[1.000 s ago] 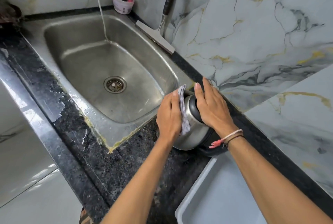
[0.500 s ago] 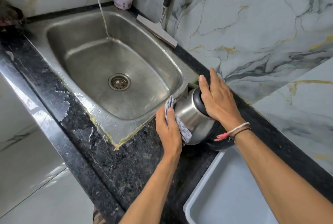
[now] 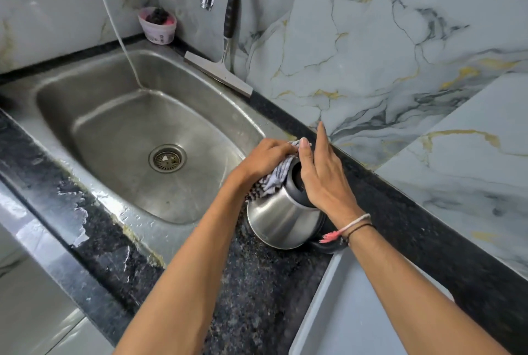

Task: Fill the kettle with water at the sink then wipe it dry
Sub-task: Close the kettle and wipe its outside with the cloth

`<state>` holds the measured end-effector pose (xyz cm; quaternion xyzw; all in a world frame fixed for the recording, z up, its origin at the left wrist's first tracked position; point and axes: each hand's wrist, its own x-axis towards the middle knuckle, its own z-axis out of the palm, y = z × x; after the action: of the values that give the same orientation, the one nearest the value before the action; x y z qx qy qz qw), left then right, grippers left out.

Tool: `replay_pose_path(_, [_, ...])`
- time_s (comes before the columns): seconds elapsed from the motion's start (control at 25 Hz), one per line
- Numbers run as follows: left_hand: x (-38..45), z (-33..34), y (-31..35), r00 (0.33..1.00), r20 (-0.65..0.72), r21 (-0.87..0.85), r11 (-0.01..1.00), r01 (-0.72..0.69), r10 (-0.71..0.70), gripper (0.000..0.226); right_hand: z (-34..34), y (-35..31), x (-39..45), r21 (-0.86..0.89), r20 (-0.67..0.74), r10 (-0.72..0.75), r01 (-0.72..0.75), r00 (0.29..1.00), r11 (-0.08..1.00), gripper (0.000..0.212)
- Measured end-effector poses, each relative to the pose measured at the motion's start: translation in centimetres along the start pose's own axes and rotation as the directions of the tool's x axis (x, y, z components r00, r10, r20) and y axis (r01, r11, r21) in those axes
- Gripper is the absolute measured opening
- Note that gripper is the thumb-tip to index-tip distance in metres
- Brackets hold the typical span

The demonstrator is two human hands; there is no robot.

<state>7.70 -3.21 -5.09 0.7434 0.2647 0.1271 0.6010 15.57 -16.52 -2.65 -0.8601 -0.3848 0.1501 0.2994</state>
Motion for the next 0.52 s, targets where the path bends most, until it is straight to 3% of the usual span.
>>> replay_pose_path(0.08, [-0.6,0.7,-0.6,0.998,-0.055,-0.203,0.979,-0.005,-0.006,0.036,0.2,0.2,0.2,-0.030,0.003,-0.017,0.018,1.000,0.999,0.080])
replay_pose_path(0.12, [-1.9,1.6,-1.3,0.985,-0.172,-0.270,0.960,-0.075,0.029,0.035,0.1,0.3,0.3,-0.048,0.010,-0.037,0.037,0.999,0.998,0.080])
replay_pose_path(0.2, [-5.7,4.4,-2.6,0.879,-0.468,-0.290,0.925,-0.247,0.088,0.033,-0.2,0.0,0.2,-0.066,0.036,-0.064,0.066,0.997,0.996,0.082])
replay_pose_path(0.28, [-9.6,7.6,-3.7,0.777,-0.627,-0.297,0.902,-0.314,0.064,0.036,-0.6,-0.6,-0.2,-0.127,0.014,-0.064,0.066,0.998,0.990,0.079])
replay_pose_path(0.4, [-13.4,8.8,-3.8,0.758,-0.641,-0.446,0.861,-0.246,-0.116,0.036,0.1,-1.5,-2.1,-0.482,-0.202,-0.013,-0.088,0.979,0.872,0.062])
replay_pose_path(0.48, [-13.2,6.1,-3.6,0.751,-0.631,-0.530,0.814,-0.237,-0.193,0.033,1.0,-2.2,-3.2,-0.477,-0.266,0.073,-0.197,0.961,0.856,0.064])
replay_pose_path(0.52, [-12.6,4.2,-3.4,0.749,-0.642,-0.501,0.829,-0.248,-0.164,0.033,1.1,-2.3,-3.3,-0.438,-0.277,0.090,-0.210,0.957,0.874,0.062])
